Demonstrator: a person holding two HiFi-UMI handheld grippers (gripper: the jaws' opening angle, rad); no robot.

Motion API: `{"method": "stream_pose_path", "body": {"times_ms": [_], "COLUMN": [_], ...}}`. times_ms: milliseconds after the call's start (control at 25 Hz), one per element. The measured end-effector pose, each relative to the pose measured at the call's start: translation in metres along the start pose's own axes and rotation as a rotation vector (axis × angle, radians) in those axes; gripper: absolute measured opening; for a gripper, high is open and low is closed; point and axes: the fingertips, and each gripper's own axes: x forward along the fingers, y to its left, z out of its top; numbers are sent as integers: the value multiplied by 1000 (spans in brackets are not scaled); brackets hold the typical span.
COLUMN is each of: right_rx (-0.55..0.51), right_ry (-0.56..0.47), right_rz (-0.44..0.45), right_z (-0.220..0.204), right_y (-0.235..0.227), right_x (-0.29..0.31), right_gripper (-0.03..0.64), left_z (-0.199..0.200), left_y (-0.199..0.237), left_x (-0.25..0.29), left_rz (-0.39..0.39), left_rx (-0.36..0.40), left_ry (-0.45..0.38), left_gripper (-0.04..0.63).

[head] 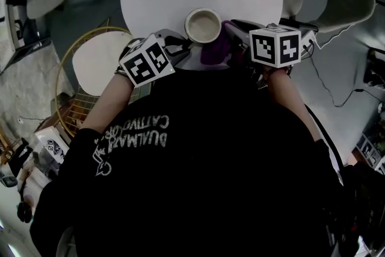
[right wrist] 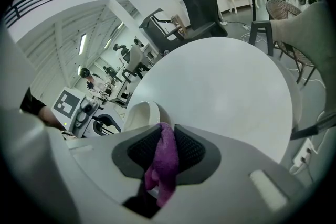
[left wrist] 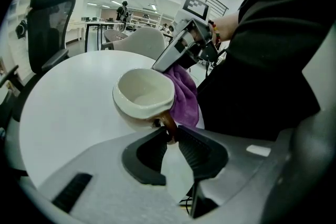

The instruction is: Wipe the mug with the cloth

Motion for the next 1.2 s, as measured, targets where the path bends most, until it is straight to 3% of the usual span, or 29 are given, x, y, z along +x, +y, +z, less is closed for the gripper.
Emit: {"method": "stream_pose_path", "body": {"times_ms": [720, 1200], "right_rx": [-22, -46], "right_ry": [-5, -22], "right_rz": [-13, -17], "right_z": [17, 30], "right_y": [-5, -7], "right_x": [4, 0], "right_gripper": [80, 80], "left_z": [1, 5], "left_y": [-3, 14], "left_x": [0, -6], "left_rz": [-8, 45], "left_rx": [5, 10], "left_ry": [16, 37], "left_gripper": [71, 67]}}
